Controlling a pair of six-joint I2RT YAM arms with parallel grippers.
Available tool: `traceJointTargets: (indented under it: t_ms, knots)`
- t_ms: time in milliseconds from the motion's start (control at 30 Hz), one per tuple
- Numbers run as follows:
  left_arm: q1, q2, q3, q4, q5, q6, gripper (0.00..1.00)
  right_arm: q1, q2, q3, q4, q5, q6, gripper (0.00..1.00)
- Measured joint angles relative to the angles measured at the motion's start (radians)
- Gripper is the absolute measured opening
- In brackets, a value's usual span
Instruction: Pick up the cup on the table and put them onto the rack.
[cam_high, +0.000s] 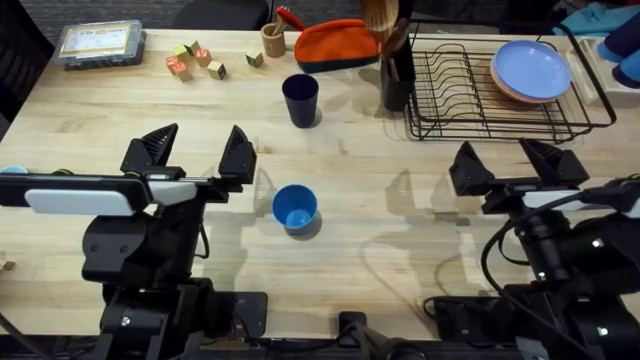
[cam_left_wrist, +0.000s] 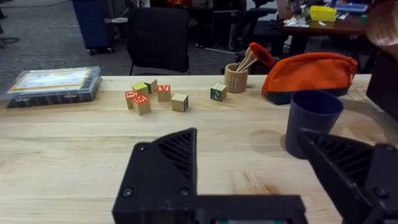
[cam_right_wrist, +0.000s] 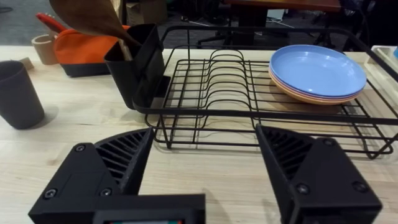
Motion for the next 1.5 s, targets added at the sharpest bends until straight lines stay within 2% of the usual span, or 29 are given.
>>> traceJointTargets:
  t_ms: [533,633,733,767,800,933,1233,1300,1333,1500]
  knots:
    - [0.000,0.000,0.000,-0.005,0.000,0.000,0.999,-0.002,0.000,0.000,-0.003,-0.001,0.000,0.996]
    - [0.000,0.000,0.012,-0.060,0.000,0.000,0.999,-0.002,0.000,0.010,-0.030,-0.001,0.000,0.996]
    - [0.000,0.000,0.068,-0.173,-0.004,0.000,0.999,-0.002,0.001,0.065,-0.153,-0.004,0.001,0.996]
    - [0.000,0.016,0.163,-0.240,-0.005,0.000,0.999,-0.002,0.008,0.149,-0.314,-0.004,0.001,0.996]
    - [0.000,0.057,0.278,-0.300,-0.008,0.000,0.999,-0.002,0.044,0.257,-0.390,-0.004,0.001,0.996]
    - [0.000,0.161,0.438,-0.377,-0.010,0.000,0.999,-0.002,0.119,0.421,-0.446,-0.004,0.001,0.996]
    - [0.000,0.456,0.743,-0.497,-0.011,0.000,0.999,-0.002,0.382,0.747,-0.590,-0.004,0.001,0.996]
    - [0.000,0.511,0.809,-0.523,-0.011,0.000,0.999,-0.002,0.449,0.824,-0.626,-0.004,0.001,0.996]
    - [0.000,0.645,0.983,-0.618,-0.011,0.000,0.999,-0.002,0.620,1.034,-0.743,-0.004,0.001,0.997]
    - [0.000,0.735,1.094,-0.701,-0.011,0.000,0.999,-0.002,0.746,1.174,-0.822,-0.016,0.002,0.996]
